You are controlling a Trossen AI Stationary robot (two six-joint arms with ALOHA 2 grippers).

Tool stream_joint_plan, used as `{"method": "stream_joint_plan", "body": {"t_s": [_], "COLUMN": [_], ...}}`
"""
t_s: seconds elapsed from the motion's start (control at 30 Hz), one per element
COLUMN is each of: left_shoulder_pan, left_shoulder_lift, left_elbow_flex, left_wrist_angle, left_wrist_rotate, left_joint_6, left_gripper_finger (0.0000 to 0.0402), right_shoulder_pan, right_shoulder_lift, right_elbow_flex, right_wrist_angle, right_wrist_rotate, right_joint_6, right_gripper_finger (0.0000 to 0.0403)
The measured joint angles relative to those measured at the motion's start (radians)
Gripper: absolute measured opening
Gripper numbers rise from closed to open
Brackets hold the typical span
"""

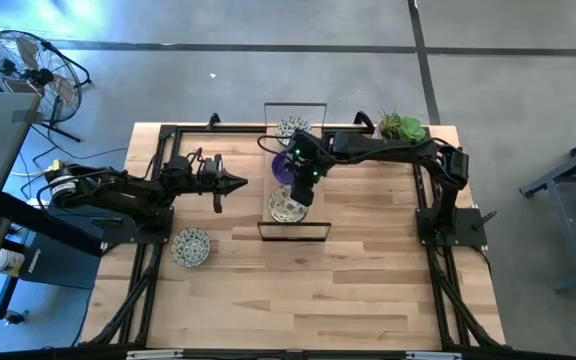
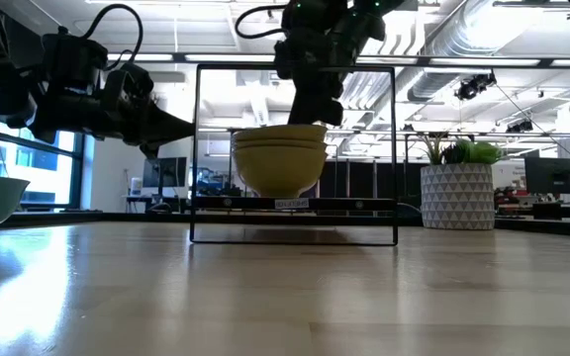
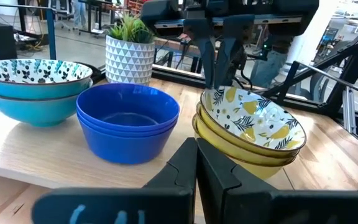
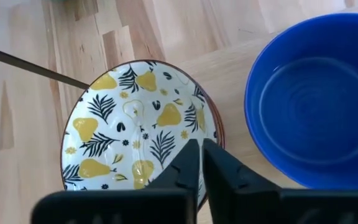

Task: Pick & Place Mini bowls
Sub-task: Stack the yellow patterned bowl on top of the stacked yellow patterned bowl on the shelf, then stack the blue patterned bowl on top of the stacked blue patterned bowl on the shelf

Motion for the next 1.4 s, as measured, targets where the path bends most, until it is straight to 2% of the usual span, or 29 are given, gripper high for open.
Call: {"method": "stream_joint_plan", "body": {"t_s": [0.17, 0.27, 0.4, 0.57, 0.7, 1.23, 1.4], "left_shoulder_pan": [0.0, 0.0, 0.0, 0.0, 0.0, 0.0, 0.0], "left_shoulder_lift": [0.0, 0.0, 0.0, 0.0, 0.0, 0.0, 0.0], "left_elbow_flex": [0.0, 0.0, 0.0, 0.0, 0.0, 0.0, 0.0], "left_wrist_angle": [0.0, -0.001, -0.004, -0.004, -0.003, -0.002, -0.004], "left_wrist_rotate": [0.0, 0.007, 0.009, 0.009, 0.008, 0.008, 0.013], "left_joint_6": [0.0, 0.0, 0.002, 0.005, 0.005, 0.007, 0.007], "left_gripper_finger": [0.0, 0.0, 0.0, 0.0, 0.0001, 0.0, 0.0], "right_shoulder_pan": [0.001, 0.016, 0.04, 0.031, 0.018, 0.016, 0.016], "right_shoulder_lift": [0.001, -0.017, -0.097, -0.167, -0.173, -0.174, -0.28], "right_elbow_flex": [-0.004, -0.068, -0.236, -0.459, -0.557, -0.592, -0.592], "right_wrist_angle": [0.007, 0.077, 0.336, 0.696, 0.848, 0.944, 0.843], "right_wrist_rotate": [0.01, 0.037, 0.072, 0.004, -0.054, -0.104, -0.067], "right_joint_6": [-0.027, -0.086, -0.12, -0.103, -0.079, -0.18, -0.255], "right_gripper_finger": [0.0009, 0.0008, 0.0002, 0.0001, 0.0001, 0.0001, 0.0001]}}
